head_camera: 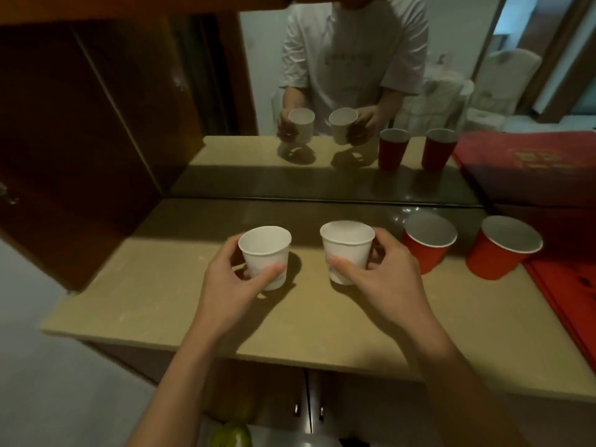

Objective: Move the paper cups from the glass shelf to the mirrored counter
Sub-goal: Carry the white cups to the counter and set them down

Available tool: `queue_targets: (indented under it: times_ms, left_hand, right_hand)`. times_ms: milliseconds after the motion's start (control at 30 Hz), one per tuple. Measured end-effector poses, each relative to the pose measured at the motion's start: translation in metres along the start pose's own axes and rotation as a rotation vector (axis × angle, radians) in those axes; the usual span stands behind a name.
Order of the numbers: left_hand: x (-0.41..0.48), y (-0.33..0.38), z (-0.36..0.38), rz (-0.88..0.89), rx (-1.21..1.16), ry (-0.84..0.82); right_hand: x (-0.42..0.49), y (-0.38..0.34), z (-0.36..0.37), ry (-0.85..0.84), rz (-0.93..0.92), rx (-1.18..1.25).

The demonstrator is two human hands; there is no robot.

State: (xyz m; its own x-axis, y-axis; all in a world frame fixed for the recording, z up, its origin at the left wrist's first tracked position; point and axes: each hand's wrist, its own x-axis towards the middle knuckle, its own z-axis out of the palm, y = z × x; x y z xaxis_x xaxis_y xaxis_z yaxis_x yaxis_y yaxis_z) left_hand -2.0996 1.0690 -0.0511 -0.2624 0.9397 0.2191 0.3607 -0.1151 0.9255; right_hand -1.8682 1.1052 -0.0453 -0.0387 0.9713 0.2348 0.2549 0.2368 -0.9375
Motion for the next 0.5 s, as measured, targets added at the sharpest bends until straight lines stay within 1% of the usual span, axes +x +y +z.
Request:
queue_targets:
  times_ms: [167,300,500]
  left_hand:
    - [0.037,-0.012,0.007,-0.008,0.029,-0.070]
    - [0.056,-0.021,0.011,-0.037,0.050,-0.094]
    - [0.073,-0.034,0.015,0.007,0.058,-0.174]
  right_hand:
    - [0.021,0.014,0.008,0.040,0.066,-0.094]
    - [0.034,0.020,0.016,0.082,0.070,-0.170]
    - [0.041,0.036,0.027,0.101,0.096,-0.226]
